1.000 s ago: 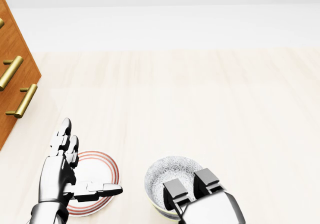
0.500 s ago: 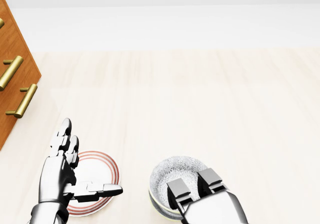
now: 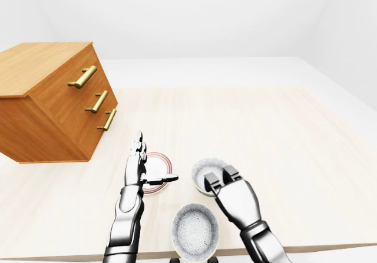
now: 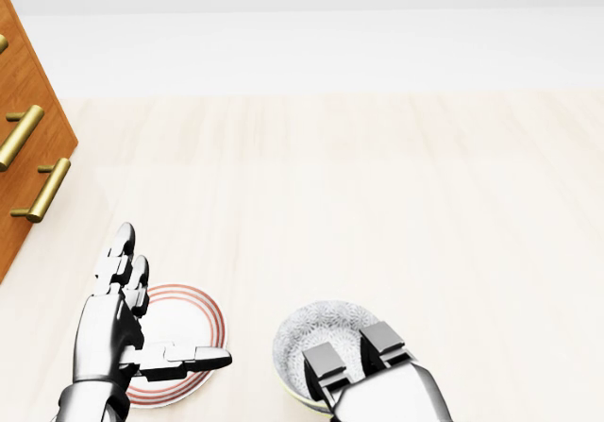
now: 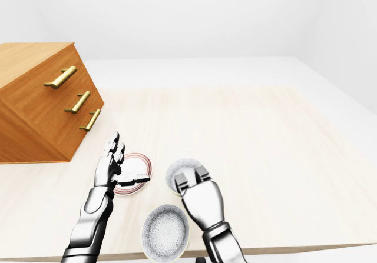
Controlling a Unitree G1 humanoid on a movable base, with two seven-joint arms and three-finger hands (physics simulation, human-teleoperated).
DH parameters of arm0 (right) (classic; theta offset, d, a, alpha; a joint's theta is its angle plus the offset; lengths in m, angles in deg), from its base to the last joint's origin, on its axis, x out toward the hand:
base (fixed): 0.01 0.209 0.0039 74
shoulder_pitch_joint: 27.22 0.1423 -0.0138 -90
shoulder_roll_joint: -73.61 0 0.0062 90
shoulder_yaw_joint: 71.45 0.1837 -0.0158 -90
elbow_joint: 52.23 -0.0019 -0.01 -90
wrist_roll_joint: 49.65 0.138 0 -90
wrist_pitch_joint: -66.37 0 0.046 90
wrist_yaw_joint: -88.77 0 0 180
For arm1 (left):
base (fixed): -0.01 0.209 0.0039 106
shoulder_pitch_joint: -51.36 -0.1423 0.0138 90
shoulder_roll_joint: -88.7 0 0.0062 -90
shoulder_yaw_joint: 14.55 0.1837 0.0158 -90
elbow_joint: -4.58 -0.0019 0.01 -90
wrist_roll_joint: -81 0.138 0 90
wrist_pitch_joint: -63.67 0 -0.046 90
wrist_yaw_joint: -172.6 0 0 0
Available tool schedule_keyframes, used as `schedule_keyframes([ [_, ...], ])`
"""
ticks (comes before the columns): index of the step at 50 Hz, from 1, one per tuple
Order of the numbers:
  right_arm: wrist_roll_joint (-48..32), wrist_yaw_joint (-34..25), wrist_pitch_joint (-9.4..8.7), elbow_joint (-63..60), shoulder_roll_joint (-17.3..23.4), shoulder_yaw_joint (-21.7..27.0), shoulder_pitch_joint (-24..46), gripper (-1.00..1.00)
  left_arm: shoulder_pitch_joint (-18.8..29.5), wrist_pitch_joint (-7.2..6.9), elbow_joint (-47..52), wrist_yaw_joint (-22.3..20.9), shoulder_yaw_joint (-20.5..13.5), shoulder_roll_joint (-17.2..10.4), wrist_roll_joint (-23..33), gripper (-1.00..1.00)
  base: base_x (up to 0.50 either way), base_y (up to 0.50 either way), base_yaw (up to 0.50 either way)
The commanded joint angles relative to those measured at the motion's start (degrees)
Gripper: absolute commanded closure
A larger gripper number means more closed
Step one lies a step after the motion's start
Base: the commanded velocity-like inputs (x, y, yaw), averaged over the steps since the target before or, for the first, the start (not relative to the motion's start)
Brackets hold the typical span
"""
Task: Stack the bowl at the front on the bowl in the middle.
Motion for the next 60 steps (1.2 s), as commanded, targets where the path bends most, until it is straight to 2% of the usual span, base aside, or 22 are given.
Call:
schedule_keyframes([
  [1,-0.37,1.53,-0.53,0.35,0.11,-0.91,0.48,1.00,0.01,0.02,-0.01,-0.02,0.00,-0.01,0.01,-1.00,0.00,0.00,0.00],
  [16,-0.07,1.20,-0.32,-1.82,0.47,1.19,-0.38,1.00,0.01,0.02,-0.01,-0.01,0.00,-0.01,0.02,-1.00,0.00,0.00,0.00],
  [18,-0.02,1.40,-0.15,-1.67,0.47,1.66,-0.34,1.00,-0.36,-0.58,0.99,0.06,0.18,0.10,0.08,-1.00,0.00,0.00,0.00],
  [25,-0.25,1.38,0.10,-1.63,0.15,1.83,-0.41,1.00,-0.24,-0.35,0.64,-0.02,0.11,0.07,0.03,-1.00,0.00,0.00,0.00],
  [27,-0.32,1.15,0.11,-2.01,0.11,1.74,-0.54,1.00,-0.13,0.16,0.03,-0.08,0.05,0.04,0.02,-1.00,0.00,0.00,0.00],
  [29,-0.48,1.01,0.07,-2.17,0.01,1.52,-0.62,1.00,-0.34,-0.40,0.79,0.00,0.12,0.07,0.04,-1.00,0.00,0.00,0.00],
  [30,-1.00,0.66,0.11,-2.92,-0.04,0.85,-0.77,1.00,-0.17,0.10,0.10,-0.08,0.05,0.04,0.03,-1.00,0.00,0.00,0.00],
  [31,-0.85,0.43,-0.01,-3.36,-0.02,0.68,-0.91,0.36,-0.14,0.22,-0.06,-0.10,0.04,0.03,0.03,-1.00,0.00,0.00,0.00],
  [32,-0.89,0.42,-0.12,-3.34,-0.01,0.64,-0.85,-0.56,-0.07,0.35,-0.25,-0.11,0.01,0.01,0.02,-1.00,0.00,0.00,0.00],
  [33,-0.78,0.44,-0.14,-4.03,0.08,0.47,-0.99,-1.00,-0.04,0.50,-0.42,-0.14,-0.01,0.00,0.00,-1.00,0.00,0.00,0.00],
  [42,-0.12,0.82,-1.14,-8.11,0.32,1.53,-2.22,-1.00,-0.49,-0.17,0.73,-0.18,0.07,0.04,0.00,-1.00,0.00,0.00,0.00],
  [47,-0.13,0.90,-0.97,-10.04,0.45,2.70,-3.28,-1.00,-0.33,0.10,0.32,-0.15,0.07,0.06,0.05,-1.00,0.00,0.00,0.00],
  [51,-2.13,0.12,-2.05,-14.55,0.32,4.79,-4.90,-1.00,-0.36,-0.03,0.51,-0.09,0.14,0.08,0.12,-1.00,0.00,0.00,0.00],
  [60,-1.27,-0.92,0.59,-18.93,-1.08,8.92,-7.34,-1.00,-0.24,0.34,0.04,-0.06,0.20,0.09,0.24,-1.00,0.00,0.00,0.00],
])
